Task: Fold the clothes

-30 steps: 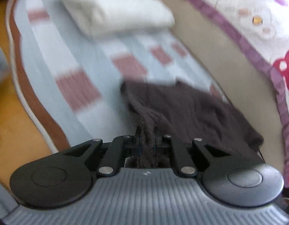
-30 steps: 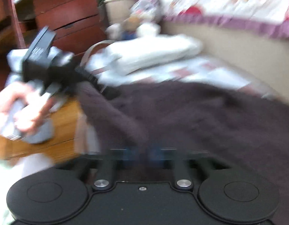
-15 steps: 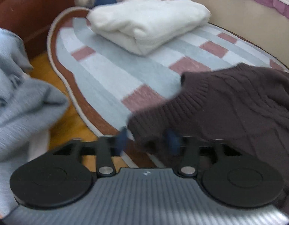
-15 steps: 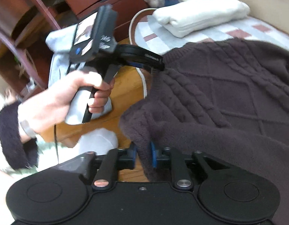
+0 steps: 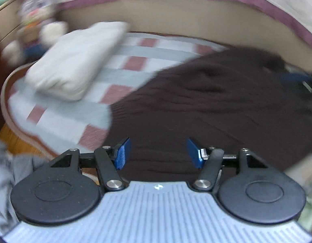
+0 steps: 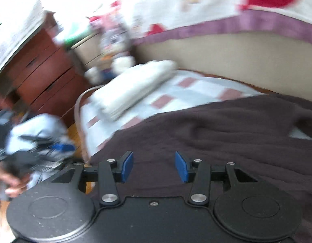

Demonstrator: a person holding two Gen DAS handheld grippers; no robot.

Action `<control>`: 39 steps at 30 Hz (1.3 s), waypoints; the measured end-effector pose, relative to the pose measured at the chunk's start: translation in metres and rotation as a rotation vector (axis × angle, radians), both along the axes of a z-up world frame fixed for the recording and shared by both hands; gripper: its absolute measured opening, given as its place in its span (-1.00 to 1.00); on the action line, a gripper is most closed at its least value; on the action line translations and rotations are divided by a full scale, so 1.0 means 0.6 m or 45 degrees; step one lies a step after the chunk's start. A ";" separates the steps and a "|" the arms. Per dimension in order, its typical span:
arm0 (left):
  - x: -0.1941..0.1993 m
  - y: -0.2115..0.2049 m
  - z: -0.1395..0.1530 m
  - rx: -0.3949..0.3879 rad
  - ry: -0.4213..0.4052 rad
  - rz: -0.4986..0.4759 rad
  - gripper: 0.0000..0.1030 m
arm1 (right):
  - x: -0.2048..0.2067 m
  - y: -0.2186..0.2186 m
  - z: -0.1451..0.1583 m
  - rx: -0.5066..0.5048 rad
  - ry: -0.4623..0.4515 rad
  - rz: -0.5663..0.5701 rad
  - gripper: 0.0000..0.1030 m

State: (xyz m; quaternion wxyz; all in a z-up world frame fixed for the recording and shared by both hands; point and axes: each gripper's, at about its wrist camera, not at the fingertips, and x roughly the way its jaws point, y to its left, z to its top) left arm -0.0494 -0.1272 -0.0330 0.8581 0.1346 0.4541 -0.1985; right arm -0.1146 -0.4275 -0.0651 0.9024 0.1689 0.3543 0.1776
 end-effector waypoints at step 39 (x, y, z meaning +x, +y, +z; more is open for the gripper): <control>0.261 -0.288 -0.205 0.041 0.005 0.213 0.48 | -0.059 -0.544 -0.147 0.066 0.485 -1.293 0.06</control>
